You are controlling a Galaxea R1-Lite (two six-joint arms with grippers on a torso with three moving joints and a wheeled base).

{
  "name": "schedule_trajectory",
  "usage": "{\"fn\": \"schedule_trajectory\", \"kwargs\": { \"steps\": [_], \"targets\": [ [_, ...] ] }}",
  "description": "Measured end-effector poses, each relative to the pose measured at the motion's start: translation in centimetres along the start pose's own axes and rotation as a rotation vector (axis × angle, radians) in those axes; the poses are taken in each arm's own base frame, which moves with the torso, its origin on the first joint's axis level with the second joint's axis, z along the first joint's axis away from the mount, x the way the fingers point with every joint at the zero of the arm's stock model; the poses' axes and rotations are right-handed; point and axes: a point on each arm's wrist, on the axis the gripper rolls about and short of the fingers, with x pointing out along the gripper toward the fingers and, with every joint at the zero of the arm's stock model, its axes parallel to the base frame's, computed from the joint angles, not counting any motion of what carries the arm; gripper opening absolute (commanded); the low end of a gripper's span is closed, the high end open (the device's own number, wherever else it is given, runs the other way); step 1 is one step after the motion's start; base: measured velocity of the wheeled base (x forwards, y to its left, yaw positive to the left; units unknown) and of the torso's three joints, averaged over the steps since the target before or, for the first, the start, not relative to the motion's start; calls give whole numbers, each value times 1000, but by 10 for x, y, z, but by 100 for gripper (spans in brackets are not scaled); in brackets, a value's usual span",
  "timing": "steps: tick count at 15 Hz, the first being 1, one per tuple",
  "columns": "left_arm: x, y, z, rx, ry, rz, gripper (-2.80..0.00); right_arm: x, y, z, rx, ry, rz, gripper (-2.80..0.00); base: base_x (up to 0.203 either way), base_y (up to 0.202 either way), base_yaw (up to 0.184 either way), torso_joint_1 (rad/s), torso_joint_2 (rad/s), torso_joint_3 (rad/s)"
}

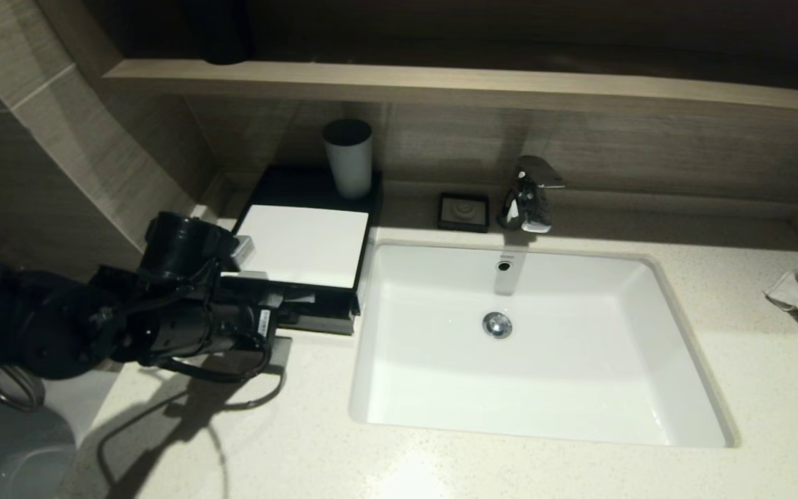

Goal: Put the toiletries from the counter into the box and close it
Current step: Close the drawer

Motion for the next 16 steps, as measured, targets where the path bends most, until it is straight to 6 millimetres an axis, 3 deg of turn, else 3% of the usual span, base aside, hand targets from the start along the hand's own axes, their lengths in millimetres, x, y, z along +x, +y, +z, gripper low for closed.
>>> {"fn": "schedule_trajectory", "kwargs": {
  "steps": [16],
  "targets": [
    [3, -2, 15, 3, -66, -6, -280, 0, 0, 0, 0, 0, 0, -280, 0, 0, 0, 0, 0, 0]
  ]
}}
